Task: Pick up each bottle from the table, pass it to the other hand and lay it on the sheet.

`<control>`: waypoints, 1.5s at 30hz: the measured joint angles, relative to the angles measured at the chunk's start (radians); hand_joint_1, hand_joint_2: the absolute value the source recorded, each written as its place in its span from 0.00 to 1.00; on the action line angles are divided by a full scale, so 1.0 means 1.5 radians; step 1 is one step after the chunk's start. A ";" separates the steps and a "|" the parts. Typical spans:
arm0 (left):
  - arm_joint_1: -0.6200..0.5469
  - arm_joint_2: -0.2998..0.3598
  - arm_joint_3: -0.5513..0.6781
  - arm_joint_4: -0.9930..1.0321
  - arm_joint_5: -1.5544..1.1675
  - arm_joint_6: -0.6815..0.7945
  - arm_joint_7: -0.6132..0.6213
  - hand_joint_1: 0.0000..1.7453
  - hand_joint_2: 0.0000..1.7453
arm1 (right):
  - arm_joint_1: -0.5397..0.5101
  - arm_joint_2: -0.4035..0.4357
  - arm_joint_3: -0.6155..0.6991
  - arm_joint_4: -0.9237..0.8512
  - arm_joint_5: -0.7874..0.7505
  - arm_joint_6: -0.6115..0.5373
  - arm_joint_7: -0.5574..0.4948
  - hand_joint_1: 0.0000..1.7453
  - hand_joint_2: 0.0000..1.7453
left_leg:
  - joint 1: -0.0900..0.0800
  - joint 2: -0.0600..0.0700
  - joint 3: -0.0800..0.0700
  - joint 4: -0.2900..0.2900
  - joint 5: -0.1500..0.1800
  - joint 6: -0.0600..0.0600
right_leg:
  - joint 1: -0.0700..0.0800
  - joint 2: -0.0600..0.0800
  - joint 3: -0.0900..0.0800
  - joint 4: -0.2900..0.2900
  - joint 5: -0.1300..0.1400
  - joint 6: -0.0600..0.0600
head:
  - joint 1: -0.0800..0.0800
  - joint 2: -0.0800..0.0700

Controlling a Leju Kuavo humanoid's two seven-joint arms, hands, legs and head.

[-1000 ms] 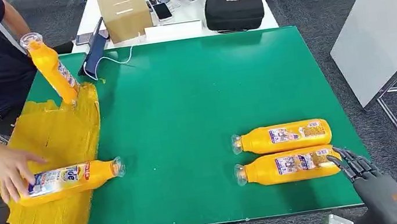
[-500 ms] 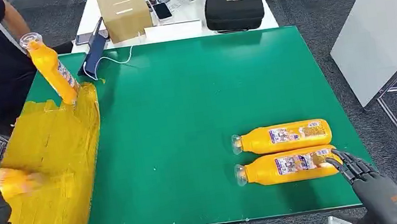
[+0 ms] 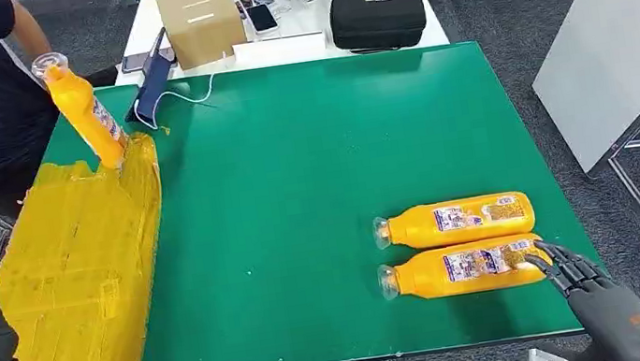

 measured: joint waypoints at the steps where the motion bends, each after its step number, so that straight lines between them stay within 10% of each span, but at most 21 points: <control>1: 0.000 0.000 0.000 0.000 0.000 0.000 0.000 0.00 0.00 | 0.000 0.000 0.000 0.000 0.000 0.000 0.000 0.00 1.00 | 0.000 0.000 0.000 0.000 0.000 0.000 | 0.000 0.000 0.000 0.000 0.000 0.000 | 0.000 0.000; 6: -0.002 -0.002 -0.002 0.000 0.019 -0.042 0.015 0.00 0.00 | -0.015 0.001 0.001 0.009 -0.003 0.030 0.016 0.00 1.00 | 0.000 0.001 0.000 0.000 0.000 0.000 | 0.000 0.000 0.000 0.000 0.000 0.000 | 0.000 0.000; 13: -0.043 -0.018 -0.103 -0.003 0.064 -0.079 0.064 0.00 0.00 | -0.229 0.021 0.062 0.238 0.004 0.052 0.012 0.00 1.00 | -0.002 0.003 -0.001 0.000 0.003 0.003 | -0.002 0.002 -0.001 0.000 0.004 0.002 | 0.000 0.000; 34: -0.043 -0.016 -0.130 -0.003 0.080 -0.081 0.065 0.00 0.00 | -0.245 0.016 0.096 0.291 -0.005 0.056 0.024 0.01 1.00 | -0.002 0.002 -0.003 0.000 0.003 0.003 | -0.002 0.001 -0.003 0.000 0.003 0.002 | 0.001 0.000; 35: -0.043 -0.016 -0.131 -0.003 0.080 -0.081 0.066 0.00 0.00 | -0.245 0.015 0.098 0.292 -0.003 0.059 0.024 0.58 1.00 | -0.002 0.002 -0.003 0.000 0.003 0.003 | -0.002 0.001 -0.003 0.000 0.003 0.002 | 0.001 0.000; 36: -0.043 -0.016 -0.134 -0.003 0.081 -0.081 0.067 0.00 0.00 | -0.245 0.012 0.102 0.293 0.000 0.062 0.025 0.92 1.00 | -0.002 0.002 -0.003 0.000 0.003 0.003 | -0.002 0.001 -0.003 0.000 0.003 0.002 | 0.001 0.000; 45: -0.059 -0.016 -0.151 0.004 0.086 -0.081 0.067 0.00 0.00 | -0.269 -0.047 0.170 0.310 0.018 0.088 0.052 1.00 1.00 | -0.002 0.002 -0.002 0.000 0.003 0.003 | -0.002 0.001 -0.003 0.000 0.003 0.002 | 0.001 0.000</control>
